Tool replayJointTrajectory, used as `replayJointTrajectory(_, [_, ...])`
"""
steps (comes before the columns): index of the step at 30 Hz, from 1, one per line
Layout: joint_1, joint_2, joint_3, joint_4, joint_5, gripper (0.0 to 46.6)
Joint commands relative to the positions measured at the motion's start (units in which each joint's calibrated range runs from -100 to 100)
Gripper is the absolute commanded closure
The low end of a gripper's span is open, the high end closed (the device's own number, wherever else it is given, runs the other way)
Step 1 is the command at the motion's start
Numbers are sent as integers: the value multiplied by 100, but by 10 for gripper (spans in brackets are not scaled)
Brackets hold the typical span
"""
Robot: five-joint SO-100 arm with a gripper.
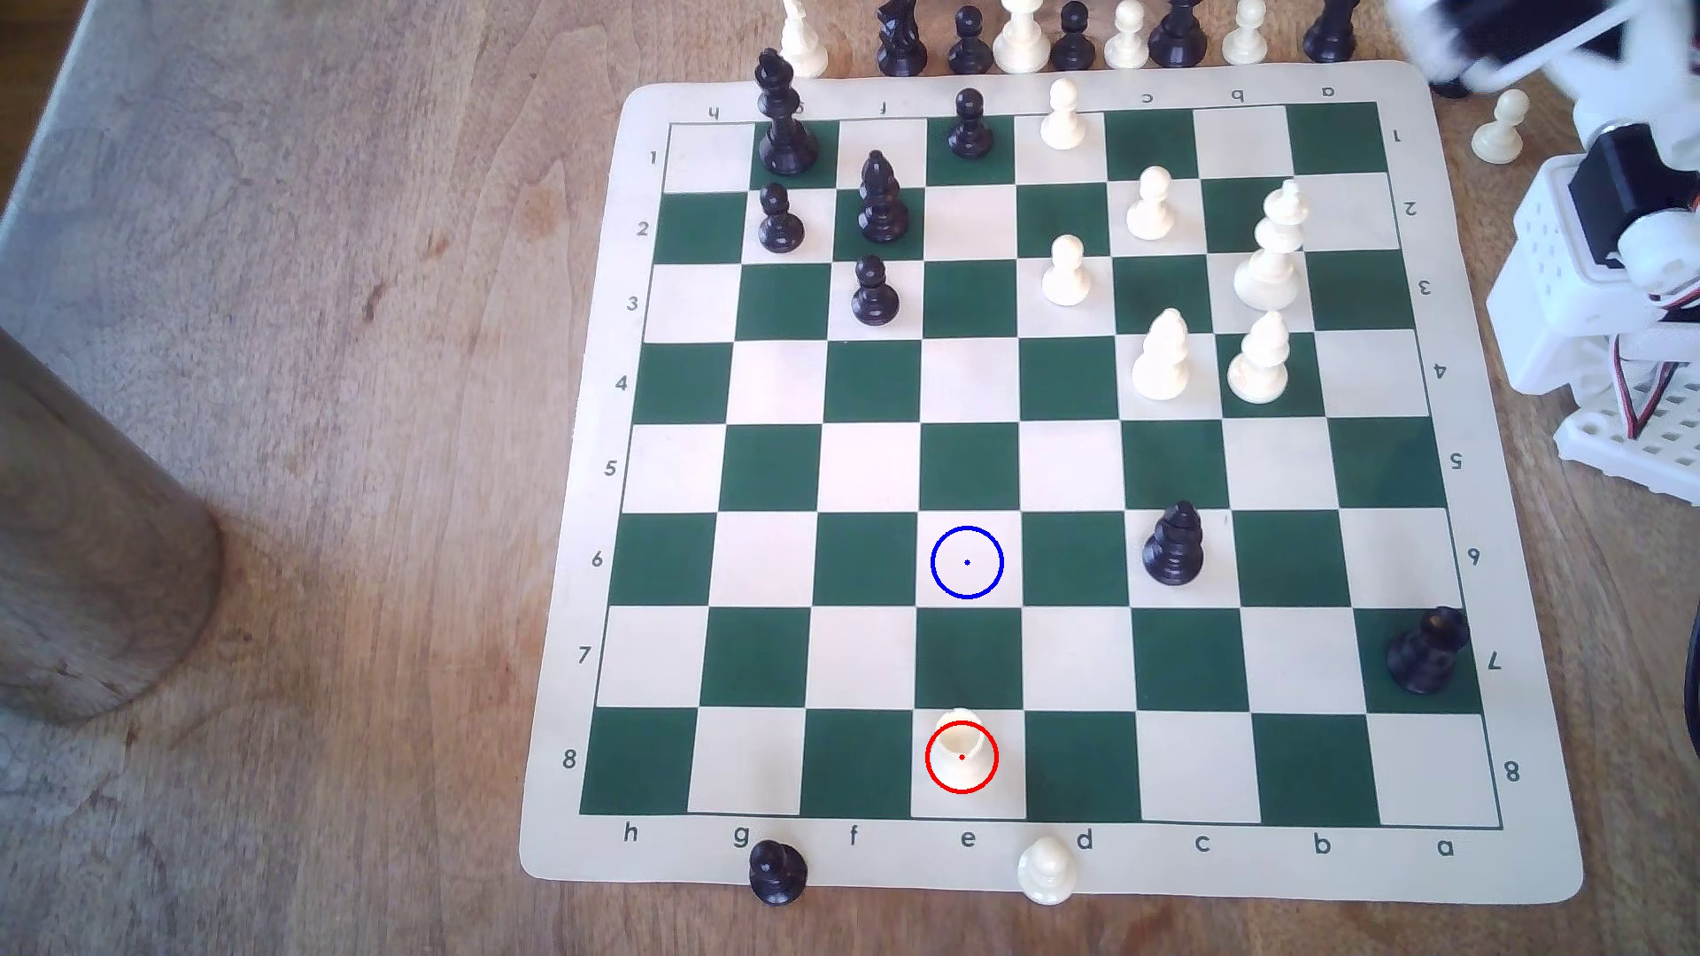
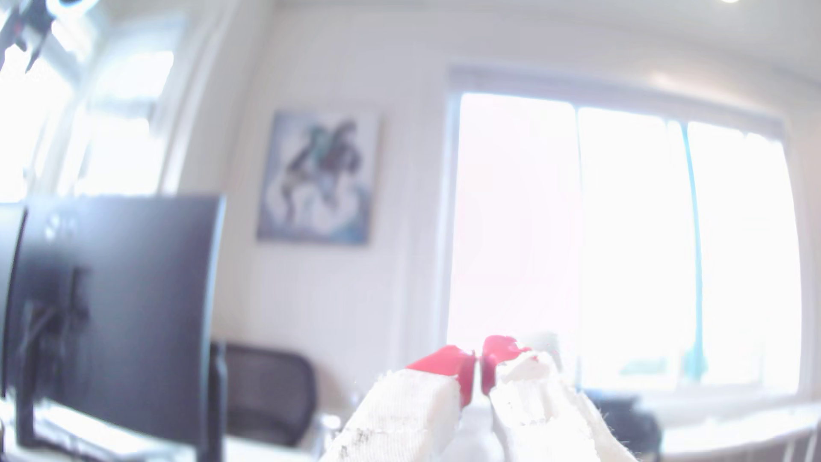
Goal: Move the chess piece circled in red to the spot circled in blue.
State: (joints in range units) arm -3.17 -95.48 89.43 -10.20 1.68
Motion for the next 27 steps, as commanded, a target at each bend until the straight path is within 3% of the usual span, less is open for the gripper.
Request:
replayJointTrajectory(1, [-31,-20,-937,1233,-39,464])
replayJointTrajectory(4, [172,-20,-1635,3829,-39,464])
replayJointTrajectory(12, [-62,-20,-2333,5926,-59,464])
replayJointTrajectory(19, [-1157,1559,-2723,5803,-54,449])
replayJointTrajectory(23, [-1791,2646,-2941,5221,-317,382])
replayJointTrajectory(27, [-2143,3750,-3421,4877,-527,370])
